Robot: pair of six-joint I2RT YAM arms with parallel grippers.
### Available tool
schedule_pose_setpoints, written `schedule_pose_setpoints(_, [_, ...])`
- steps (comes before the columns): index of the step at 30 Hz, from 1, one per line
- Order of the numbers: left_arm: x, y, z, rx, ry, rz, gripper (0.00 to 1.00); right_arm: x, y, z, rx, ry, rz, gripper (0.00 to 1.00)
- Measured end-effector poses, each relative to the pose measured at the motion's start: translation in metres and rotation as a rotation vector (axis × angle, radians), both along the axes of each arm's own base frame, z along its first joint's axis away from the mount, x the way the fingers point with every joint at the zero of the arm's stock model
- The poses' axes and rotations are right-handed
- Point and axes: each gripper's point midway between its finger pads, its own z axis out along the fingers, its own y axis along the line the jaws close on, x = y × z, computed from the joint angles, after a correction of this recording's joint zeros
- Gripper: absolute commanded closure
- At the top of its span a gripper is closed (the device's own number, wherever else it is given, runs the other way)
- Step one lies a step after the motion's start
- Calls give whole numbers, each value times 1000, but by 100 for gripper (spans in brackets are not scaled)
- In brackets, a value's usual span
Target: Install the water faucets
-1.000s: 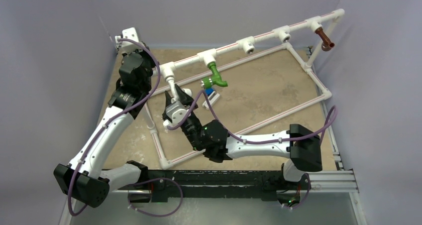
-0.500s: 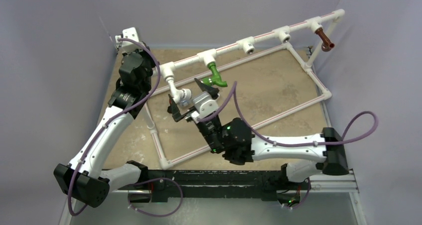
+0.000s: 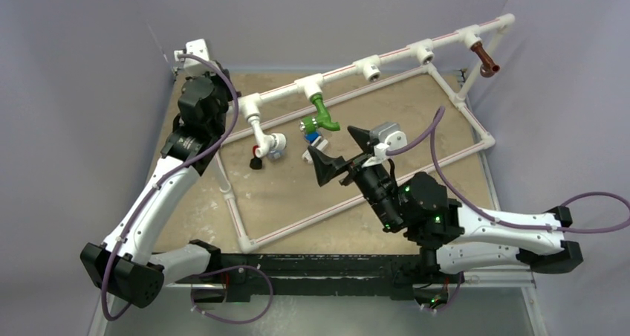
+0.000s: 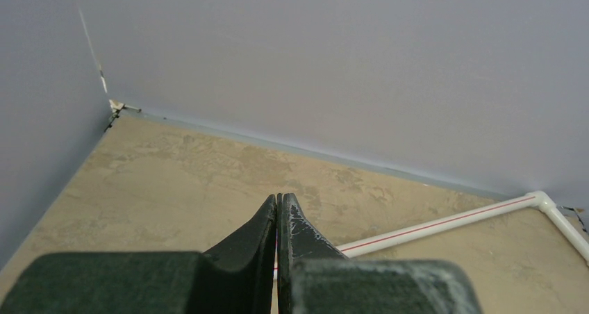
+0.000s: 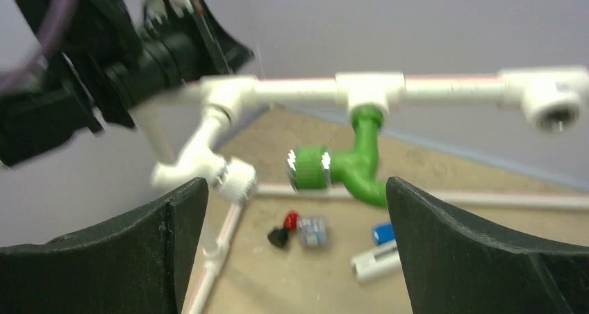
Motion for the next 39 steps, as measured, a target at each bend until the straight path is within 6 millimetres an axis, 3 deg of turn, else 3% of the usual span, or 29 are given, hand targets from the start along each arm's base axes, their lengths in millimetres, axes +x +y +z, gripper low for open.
schedule_pose_setpoints(7, [6,-15,0,-1,52,-66,97,-4,-35,-96,-65,212,-27,2])
schedule_pose_setpoints(10, [9,-24,6,4,72,-111,93,-7,-41,-130,-60,287,-28,1])
schedule_pose_setpoints(14, [4,-37,51,-15,13,-193,82,0,-45,-181,-83,382,-68,1])
schedule_pose_setpoints(17, [-12,-45,106,-43,-93,-270,67,28,-61,-220,-117,448,-160,1])
schedule_pose_setpoints(20, [-39,-51,144,-56,-171,-360,57,55,-87,-238,-105,471,-268,1])
schedule_pose_setpoints(22, [-58,-56,154,-54,-190,-427,53,70,-102,-242,-80,469,-319,2])
schedule_pose_setpoints(28, [-122,-69,158,-46,-182,-630,42,103,-140,-229,9,360,-398,1])
schedule_pose_setpoints(33, [-178,-81,133,-102,-115,-803,36,140,-189,-224,9,261,-545,1])
schedule_pose_setpoints(36, [-206,-86,115,-136,-64,-889,34,168,-238,-242,22,254,-671,1])
schedule_pose_setpoints(39, [-226,-92,91,-169,3,-957,34,184,-272,-281,16,290,-766,1])
